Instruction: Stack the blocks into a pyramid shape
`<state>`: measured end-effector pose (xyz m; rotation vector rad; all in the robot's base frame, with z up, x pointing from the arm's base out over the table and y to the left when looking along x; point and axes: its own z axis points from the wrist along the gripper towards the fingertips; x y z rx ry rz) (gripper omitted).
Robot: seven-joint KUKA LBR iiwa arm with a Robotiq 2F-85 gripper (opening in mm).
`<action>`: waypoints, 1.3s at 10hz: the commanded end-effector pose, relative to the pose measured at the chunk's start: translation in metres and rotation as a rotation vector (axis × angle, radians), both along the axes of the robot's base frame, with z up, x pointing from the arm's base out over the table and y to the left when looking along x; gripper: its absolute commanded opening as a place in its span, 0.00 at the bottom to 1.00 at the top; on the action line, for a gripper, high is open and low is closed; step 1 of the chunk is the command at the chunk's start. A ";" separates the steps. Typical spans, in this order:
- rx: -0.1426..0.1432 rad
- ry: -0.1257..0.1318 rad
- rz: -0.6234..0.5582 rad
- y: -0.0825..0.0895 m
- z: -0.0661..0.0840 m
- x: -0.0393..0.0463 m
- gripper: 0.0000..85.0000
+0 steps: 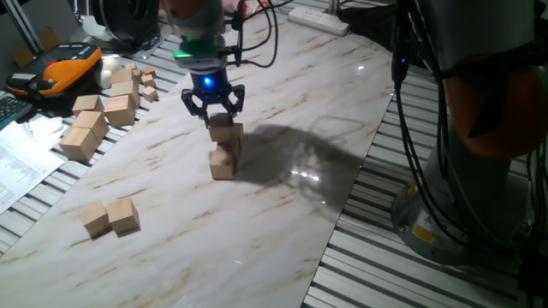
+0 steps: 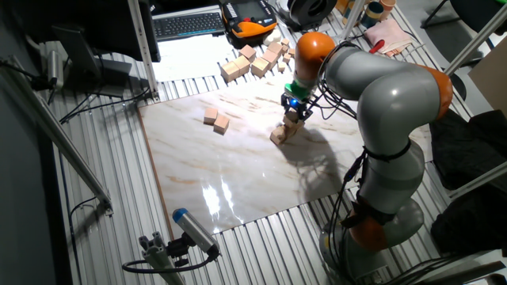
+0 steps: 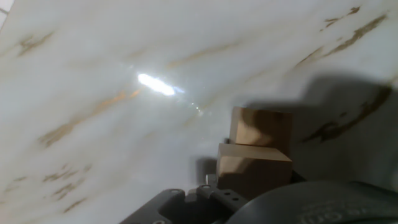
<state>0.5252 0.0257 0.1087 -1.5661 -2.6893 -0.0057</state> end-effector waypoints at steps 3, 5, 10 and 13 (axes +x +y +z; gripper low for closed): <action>0.010 -0.006 0.000 -0.006 -0.005 -0.0037 0.00; 0.021 -0.010 0.006 -0.008 -0.007 -0.0051 0.00; 0.035 -0.007 0.008 -0.007 -0.007 -0.0054 0.40; 0.031 -0.007 0.005 -0.007 -0.007 -0.0051 0.60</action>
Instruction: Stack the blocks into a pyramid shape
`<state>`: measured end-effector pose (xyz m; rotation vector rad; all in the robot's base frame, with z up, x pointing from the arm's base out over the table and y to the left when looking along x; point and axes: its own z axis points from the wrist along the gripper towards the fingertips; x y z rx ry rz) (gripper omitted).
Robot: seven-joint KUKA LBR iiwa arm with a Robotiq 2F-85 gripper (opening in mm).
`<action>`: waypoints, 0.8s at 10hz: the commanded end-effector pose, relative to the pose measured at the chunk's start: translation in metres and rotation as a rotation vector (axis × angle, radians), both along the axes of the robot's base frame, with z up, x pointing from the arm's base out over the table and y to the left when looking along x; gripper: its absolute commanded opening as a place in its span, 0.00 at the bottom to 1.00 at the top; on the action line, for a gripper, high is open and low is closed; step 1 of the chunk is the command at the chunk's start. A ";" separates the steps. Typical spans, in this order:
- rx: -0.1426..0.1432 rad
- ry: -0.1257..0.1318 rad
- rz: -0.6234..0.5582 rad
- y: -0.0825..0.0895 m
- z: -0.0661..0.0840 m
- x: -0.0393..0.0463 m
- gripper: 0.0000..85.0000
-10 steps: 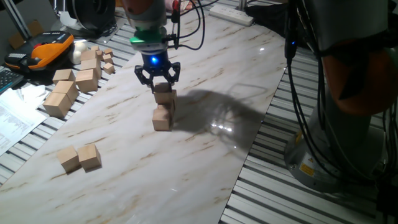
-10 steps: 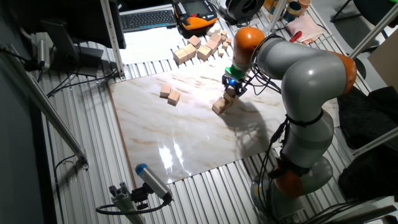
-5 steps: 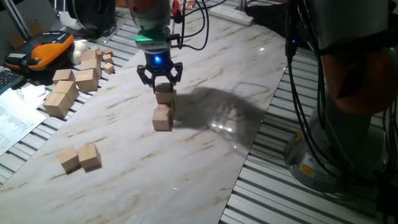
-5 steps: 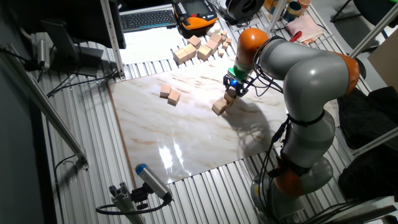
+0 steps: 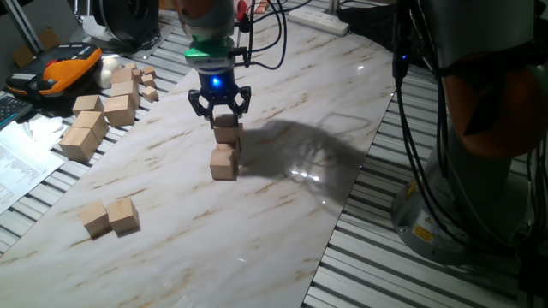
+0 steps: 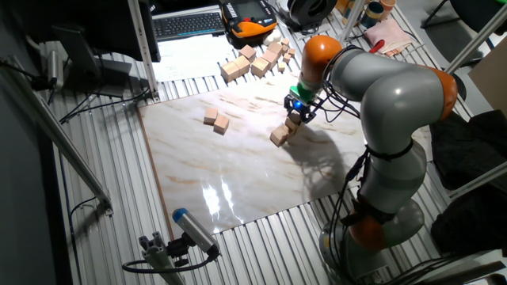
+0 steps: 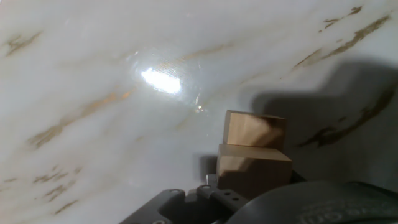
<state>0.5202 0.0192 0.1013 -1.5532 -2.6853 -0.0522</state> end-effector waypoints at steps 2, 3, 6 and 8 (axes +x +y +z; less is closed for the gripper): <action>-0.007 0.002 -0.003 0.001 -0.001 0.0002 0.60; -0.009 0.002 -0.004 0.001 -0.001 0.0003 0.80; -0.010 0.002 -0.009 0.001 0.000 0.0001 0.80; -0.010 0.002 -0.009 0.002 0.000 0.0004 0.80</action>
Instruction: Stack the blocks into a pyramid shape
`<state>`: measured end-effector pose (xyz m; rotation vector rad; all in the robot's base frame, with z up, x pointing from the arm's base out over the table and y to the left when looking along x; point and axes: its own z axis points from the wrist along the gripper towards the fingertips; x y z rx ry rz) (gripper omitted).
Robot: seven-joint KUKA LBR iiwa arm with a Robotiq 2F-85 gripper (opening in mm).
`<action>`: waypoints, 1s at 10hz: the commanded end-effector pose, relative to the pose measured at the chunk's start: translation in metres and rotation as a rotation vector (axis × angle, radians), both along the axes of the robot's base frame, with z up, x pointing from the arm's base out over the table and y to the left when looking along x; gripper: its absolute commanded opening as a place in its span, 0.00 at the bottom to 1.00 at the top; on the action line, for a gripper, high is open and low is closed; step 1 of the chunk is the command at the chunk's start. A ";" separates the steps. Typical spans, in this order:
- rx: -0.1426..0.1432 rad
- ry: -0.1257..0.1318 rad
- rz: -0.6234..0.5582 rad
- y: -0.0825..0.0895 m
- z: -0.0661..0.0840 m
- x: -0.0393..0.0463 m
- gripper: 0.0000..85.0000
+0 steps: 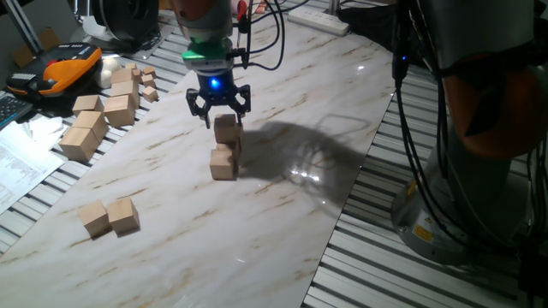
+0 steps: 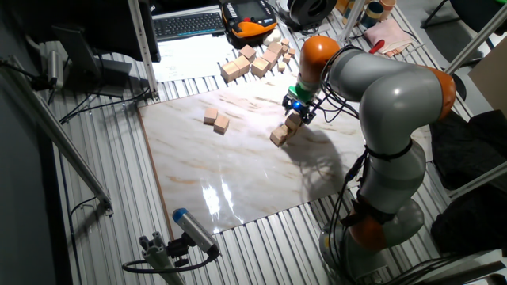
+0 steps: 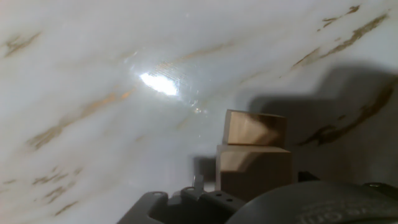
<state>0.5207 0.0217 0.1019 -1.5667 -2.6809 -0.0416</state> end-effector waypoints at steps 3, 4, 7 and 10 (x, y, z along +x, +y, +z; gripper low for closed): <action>0.021 0.003 -0.021 0.011 0.008 0.0016 0.80; 0.017 0.006 -0.023 0.016 0.012 0.0013 0.80; 0.030 0.009 -0.040 0.037 0.024 0.0073 0.80; 0.070 -0.003 -0.066 0.069 0.037 0.0123 0.80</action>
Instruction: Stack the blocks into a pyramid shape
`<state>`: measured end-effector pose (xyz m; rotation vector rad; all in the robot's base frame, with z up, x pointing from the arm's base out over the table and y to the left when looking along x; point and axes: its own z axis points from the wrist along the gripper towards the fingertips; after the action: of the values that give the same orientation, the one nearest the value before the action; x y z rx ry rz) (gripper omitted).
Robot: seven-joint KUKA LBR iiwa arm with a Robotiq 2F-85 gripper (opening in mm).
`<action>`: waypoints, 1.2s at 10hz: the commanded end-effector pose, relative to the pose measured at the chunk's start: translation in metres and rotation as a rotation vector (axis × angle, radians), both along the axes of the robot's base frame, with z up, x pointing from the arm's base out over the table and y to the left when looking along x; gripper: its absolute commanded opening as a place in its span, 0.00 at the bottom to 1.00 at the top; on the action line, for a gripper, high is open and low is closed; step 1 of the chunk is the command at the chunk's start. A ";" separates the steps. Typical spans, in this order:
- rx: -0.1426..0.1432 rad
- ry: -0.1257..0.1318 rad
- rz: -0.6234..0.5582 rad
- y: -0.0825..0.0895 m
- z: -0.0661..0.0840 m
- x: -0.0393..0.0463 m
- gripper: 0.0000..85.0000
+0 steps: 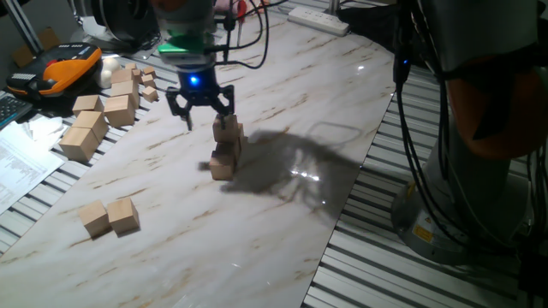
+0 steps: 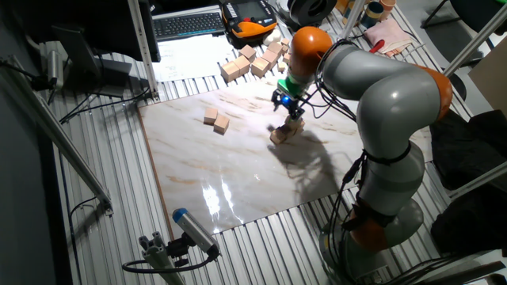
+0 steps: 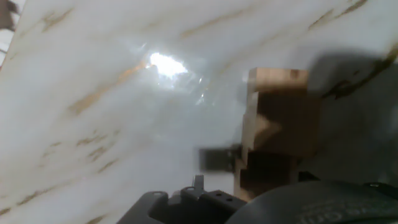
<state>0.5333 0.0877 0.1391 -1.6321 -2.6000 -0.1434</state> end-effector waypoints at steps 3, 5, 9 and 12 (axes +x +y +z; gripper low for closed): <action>0.066 -0.034 0.056 0.030 -0.006 0.0041 0.20; 0.118 -0.053 0.055 0.047 -0.006 0.0087 0.00; 0.115 -0.051 0.062 0.064 -0.006 0.0105 0.00; 0.136 -0.052 0.119 0.064 -0.006 0.0105 0.00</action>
<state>0.5438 0.1515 0.1335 -1.4621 -2.6443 -0.3579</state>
